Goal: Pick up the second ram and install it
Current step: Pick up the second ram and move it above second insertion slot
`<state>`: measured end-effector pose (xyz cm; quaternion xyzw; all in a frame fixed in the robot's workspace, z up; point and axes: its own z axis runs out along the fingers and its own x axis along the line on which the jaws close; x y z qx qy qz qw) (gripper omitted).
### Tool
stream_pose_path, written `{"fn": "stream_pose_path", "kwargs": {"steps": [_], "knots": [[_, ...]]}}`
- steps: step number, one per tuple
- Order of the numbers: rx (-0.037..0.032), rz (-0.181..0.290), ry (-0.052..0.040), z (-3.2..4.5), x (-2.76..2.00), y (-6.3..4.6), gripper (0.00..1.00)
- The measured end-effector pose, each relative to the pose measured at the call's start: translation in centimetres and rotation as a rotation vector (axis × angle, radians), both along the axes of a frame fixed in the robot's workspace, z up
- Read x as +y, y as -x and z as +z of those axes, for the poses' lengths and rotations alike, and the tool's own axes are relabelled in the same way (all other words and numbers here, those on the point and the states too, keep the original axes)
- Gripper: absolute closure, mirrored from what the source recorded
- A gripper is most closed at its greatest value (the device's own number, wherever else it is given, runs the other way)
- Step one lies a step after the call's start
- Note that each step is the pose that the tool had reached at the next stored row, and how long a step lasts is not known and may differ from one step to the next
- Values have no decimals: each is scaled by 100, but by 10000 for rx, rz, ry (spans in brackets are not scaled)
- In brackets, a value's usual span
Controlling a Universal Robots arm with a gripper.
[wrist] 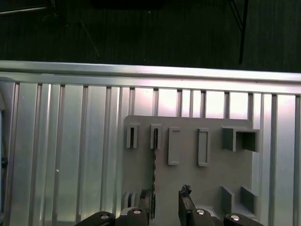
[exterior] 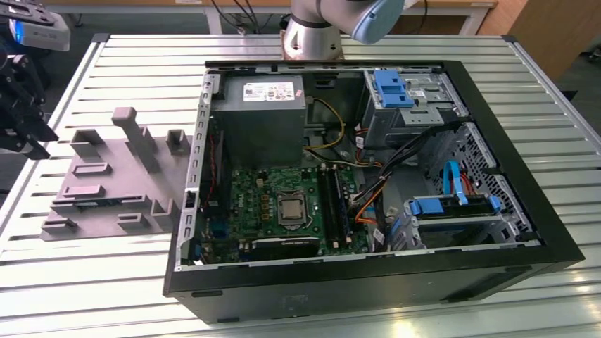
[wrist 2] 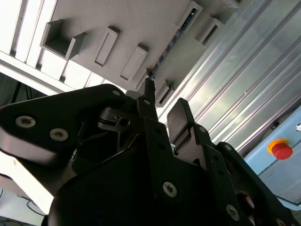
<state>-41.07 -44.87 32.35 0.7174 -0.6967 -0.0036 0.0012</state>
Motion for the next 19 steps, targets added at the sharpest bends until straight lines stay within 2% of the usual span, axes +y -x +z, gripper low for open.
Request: {"fn": "stream_pose_path", "kwargs": {"steps": [1, 2, 12, 19], "knots": [[3, 0, 5, -8, 0, 0, 63], [3, 0, 5, -24, 0, 0, 57], [-1, -2, 6, -205, -2, 1, 57], [-4, -44, 5, -332, -35, 0, 57]]}}
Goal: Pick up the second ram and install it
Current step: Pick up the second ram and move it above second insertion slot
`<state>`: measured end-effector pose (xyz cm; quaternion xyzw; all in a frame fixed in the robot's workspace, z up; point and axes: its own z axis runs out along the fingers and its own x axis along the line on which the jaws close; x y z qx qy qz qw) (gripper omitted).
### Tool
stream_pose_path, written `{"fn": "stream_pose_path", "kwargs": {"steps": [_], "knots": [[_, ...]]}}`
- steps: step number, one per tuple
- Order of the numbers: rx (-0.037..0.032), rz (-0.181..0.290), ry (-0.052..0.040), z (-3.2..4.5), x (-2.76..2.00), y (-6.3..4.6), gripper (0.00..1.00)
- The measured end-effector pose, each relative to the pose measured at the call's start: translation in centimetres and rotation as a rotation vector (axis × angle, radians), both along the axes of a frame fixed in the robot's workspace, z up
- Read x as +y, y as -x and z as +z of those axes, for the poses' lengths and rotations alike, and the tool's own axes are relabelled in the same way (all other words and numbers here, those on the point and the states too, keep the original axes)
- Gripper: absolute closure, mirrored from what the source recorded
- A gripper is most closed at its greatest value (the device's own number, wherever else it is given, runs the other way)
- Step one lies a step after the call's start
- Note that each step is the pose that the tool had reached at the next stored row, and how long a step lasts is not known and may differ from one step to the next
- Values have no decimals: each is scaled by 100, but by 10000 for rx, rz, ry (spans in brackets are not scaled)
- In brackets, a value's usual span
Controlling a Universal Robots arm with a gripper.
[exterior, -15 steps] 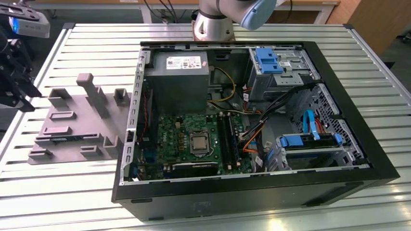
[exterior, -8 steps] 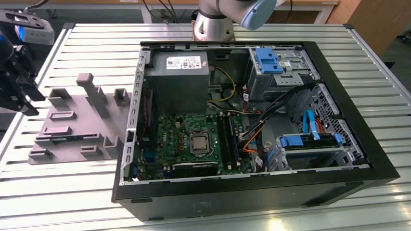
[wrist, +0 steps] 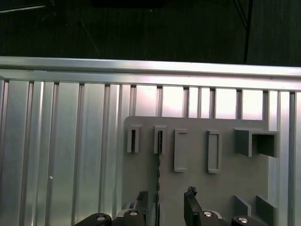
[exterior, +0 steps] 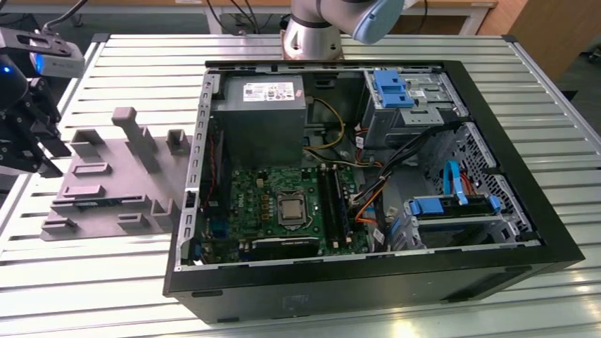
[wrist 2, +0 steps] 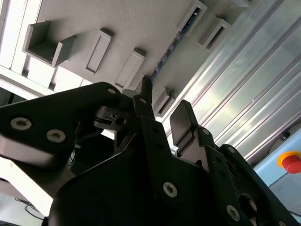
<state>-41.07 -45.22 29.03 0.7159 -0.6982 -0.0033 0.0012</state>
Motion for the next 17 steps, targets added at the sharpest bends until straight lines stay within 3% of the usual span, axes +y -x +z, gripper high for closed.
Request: {"fn": "stream_pose_path", "kwargs": {"steps": [5, 17], "knots": [[-1, -4, -2, -83, -34, 0, 57], [-1, -3, -3, -118, -35, 0, 57]]}}
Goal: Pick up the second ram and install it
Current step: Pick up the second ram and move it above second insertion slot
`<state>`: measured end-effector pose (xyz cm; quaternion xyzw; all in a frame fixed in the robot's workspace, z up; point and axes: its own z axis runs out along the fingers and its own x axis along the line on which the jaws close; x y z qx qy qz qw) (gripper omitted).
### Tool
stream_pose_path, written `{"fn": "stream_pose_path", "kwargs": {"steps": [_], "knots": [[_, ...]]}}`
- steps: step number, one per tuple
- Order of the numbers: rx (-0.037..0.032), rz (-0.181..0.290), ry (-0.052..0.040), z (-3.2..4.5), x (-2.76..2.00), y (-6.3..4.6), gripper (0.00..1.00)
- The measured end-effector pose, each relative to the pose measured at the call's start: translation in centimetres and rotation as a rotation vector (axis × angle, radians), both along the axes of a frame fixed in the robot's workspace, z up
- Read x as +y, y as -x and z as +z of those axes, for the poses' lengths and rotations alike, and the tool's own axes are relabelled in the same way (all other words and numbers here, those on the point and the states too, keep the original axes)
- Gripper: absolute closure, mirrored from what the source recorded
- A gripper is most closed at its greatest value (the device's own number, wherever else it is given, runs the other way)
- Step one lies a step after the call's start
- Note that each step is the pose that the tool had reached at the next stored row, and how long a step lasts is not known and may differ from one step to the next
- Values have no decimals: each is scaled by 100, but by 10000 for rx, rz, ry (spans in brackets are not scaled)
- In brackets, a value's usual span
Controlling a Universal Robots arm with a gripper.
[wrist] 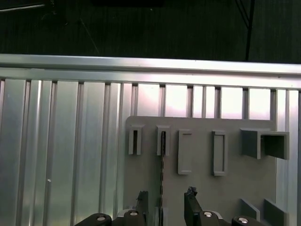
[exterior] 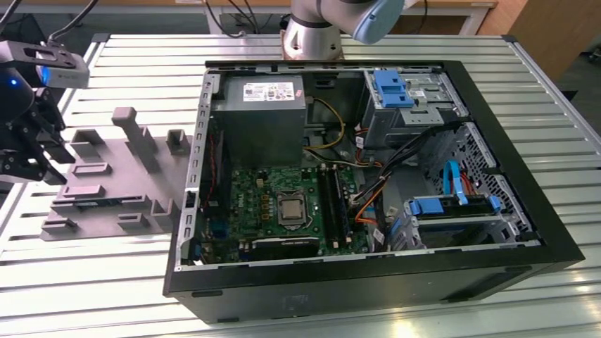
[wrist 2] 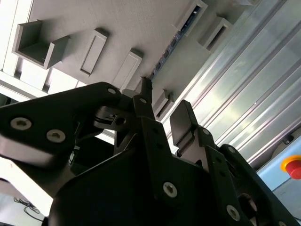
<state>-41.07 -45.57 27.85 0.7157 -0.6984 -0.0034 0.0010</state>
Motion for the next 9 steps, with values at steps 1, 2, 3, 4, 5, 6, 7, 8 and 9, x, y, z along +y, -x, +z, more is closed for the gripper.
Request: {"fn": "stream_pose_path", "kwargs": {"steps": [1, 2, 3, 4, 5, 6, 7, 8, 9], "knots": [[1, 0, 1, -8, 0, 0, 57], [0, -1, 0, -18, -1, 0, 57], [0, 0, 0, -27, -2, 0, 57], [1, 0, 1, -35, -2, 0, 57], [1, -1, 1, -42, -2, 0, 57], [1, 0, 1, -48, -2, 0, 57], [1, 0, 1, -55, -2, 0, 57], [1, 0, 1, -62, -2, 0, 57], [1, 0, 1, -76, -2, 0, 57]]}}
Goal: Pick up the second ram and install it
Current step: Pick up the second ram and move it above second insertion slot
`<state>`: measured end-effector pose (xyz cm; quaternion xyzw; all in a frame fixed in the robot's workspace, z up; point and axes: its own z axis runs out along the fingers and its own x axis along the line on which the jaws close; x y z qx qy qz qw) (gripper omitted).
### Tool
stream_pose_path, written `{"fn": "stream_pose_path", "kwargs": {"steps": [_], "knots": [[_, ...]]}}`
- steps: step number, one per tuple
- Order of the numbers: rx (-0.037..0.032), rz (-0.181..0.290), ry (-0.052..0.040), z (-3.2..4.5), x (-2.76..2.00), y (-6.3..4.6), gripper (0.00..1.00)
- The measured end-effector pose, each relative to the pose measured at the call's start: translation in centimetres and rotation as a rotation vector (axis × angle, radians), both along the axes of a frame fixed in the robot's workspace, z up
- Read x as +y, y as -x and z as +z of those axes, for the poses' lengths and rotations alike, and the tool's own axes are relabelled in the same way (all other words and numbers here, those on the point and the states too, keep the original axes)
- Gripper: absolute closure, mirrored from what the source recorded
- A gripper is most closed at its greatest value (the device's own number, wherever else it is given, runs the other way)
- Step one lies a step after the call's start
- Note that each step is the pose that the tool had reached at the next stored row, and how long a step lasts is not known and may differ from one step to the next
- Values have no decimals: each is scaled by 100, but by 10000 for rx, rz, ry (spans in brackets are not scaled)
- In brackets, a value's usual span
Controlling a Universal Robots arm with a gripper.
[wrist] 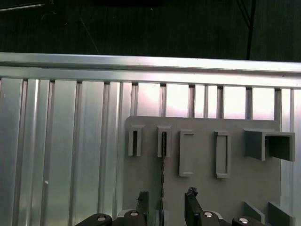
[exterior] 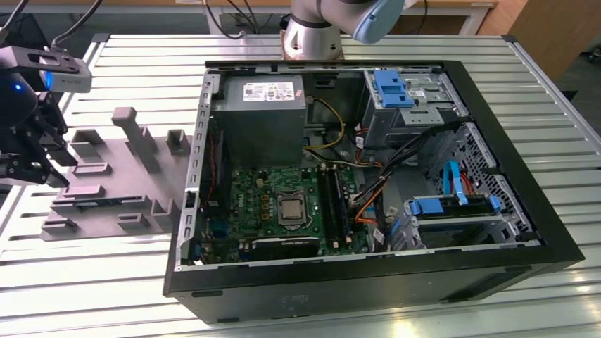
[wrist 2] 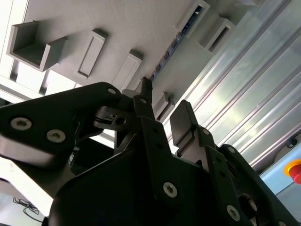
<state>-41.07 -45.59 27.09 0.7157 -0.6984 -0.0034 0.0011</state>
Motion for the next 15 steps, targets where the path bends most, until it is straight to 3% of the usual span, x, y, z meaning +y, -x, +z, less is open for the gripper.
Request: {"fn": "stream_pose_path", "kwargs": {"steps": [6, 15], "knots": [[0, 0, 0, -45, 0, 0, 57], [0, -2, 2, -192, -31, 1, 57]]}}
